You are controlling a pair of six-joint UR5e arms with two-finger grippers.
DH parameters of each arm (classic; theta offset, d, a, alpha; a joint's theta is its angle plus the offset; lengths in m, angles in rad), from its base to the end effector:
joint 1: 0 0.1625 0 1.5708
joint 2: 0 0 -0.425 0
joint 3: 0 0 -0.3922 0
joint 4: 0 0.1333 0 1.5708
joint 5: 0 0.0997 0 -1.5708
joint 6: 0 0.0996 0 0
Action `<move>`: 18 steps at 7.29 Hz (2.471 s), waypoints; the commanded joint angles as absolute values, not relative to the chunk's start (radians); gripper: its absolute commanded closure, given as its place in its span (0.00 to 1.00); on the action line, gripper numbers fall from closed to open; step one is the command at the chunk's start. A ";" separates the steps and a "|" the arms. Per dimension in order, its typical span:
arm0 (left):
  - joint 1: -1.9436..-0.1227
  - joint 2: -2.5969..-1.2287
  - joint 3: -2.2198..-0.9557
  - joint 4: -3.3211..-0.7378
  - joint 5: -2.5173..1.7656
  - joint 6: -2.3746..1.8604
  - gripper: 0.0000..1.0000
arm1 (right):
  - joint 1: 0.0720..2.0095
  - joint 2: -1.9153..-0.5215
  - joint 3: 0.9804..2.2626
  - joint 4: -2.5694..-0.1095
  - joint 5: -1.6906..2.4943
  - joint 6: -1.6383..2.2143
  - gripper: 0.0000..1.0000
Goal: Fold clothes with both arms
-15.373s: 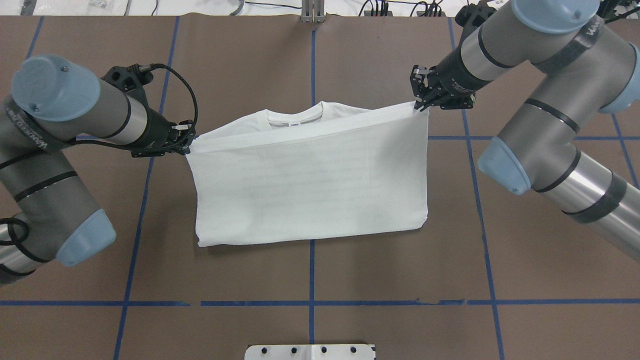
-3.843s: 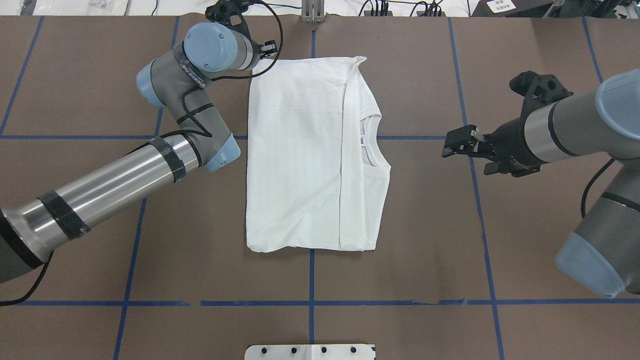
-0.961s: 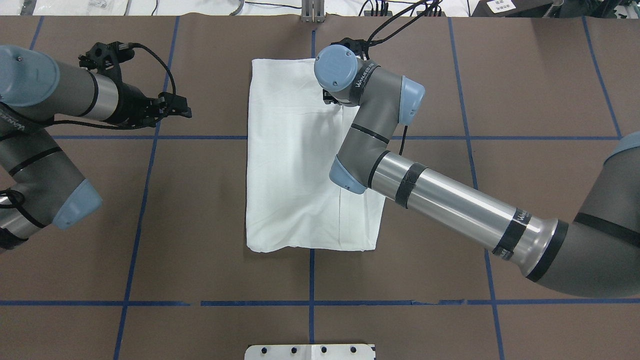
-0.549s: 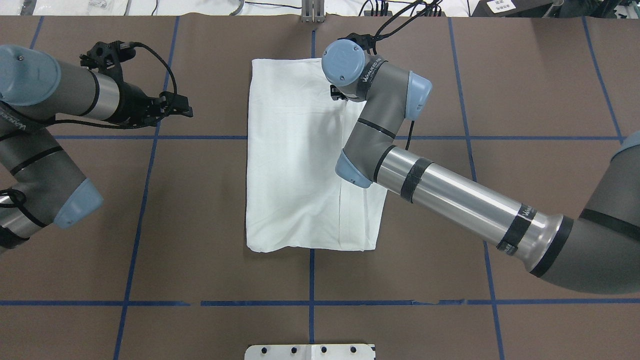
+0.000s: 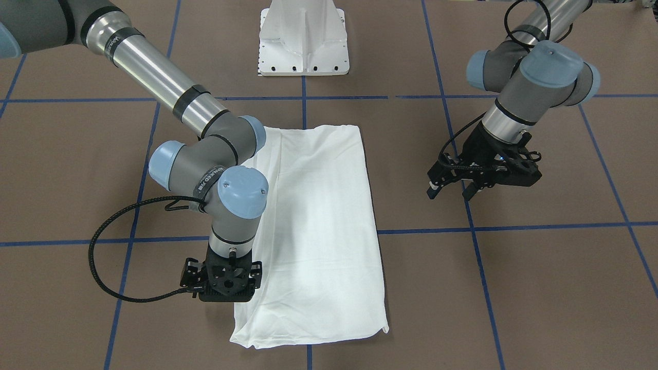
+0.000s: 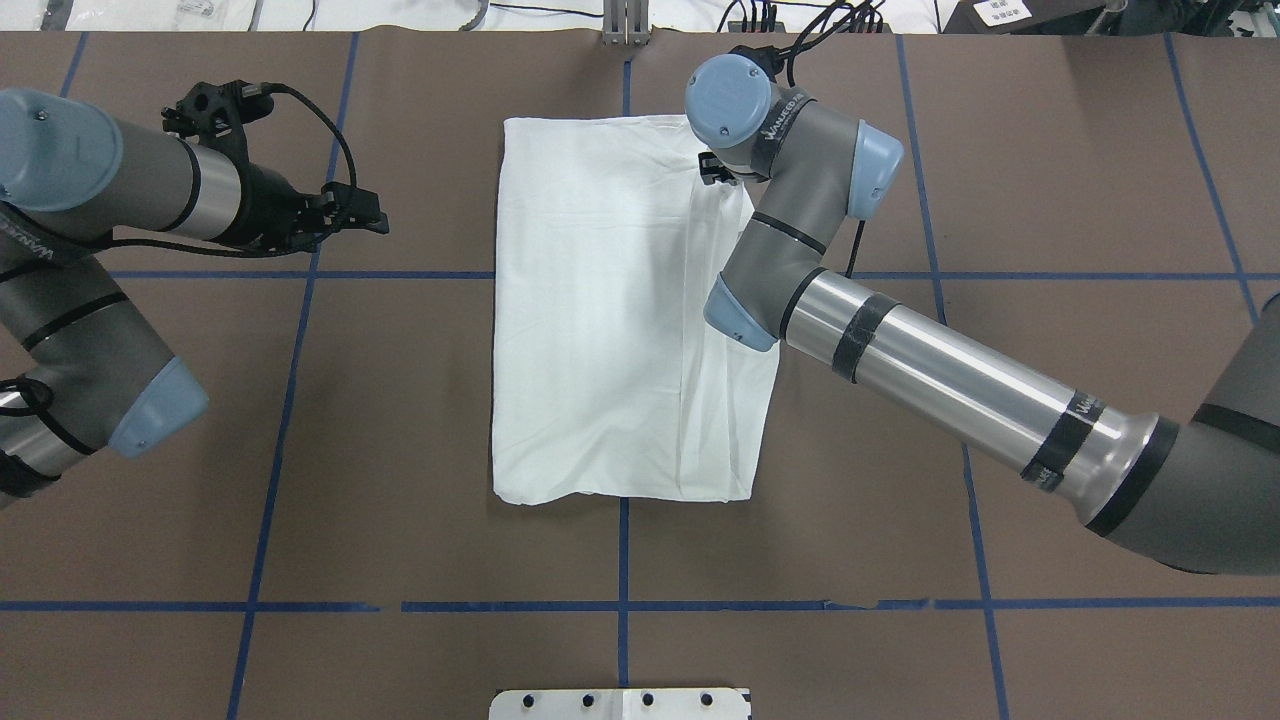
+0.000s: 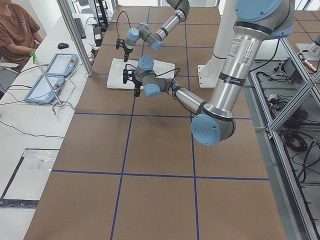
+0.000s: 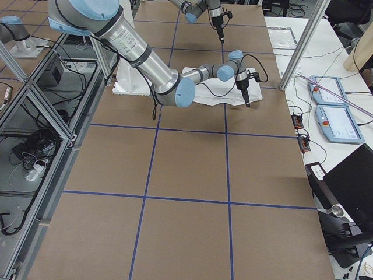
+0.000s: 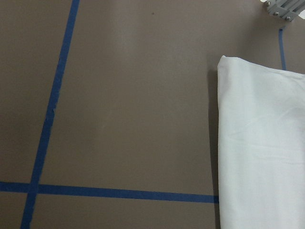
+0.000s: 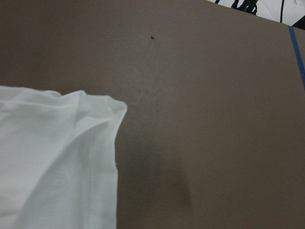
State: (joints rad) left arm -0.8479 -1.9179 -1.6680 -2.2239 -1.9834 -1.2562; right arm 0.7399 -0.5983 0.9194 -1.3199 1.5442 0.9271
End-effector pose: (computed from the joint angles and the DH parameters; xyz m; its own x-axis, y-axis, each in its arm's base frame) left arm 0.3437 -0.5307 0.3464 0.4263 -0.0548 -0.9029 0.3354 0.9366 0.1016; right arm -0.5443 -0.6809 0.3078 0.9076 0.0162 0.4196 -0.1749 0.9230 0.3428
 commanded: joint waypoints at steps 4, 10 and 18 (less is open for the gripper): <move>-0.845 -1.933 -1.666 -2.223 -1.983 -1.258 0.00 | 0.775 -0.620 1.045 -1.375 1.613 0.873 0.00; -0.845 -1.930 -1.675 -2.212 -2.018 -1.255 0.00 | 0.553 -0.794 1.584 -1.682 1.626 0.963 0.00; -0.847 -1.913 -1.674 -2.212 -2.013 -1.255 0.00 | 0.339 -0.844 1.677 -1.822 1.608 0.999 0.00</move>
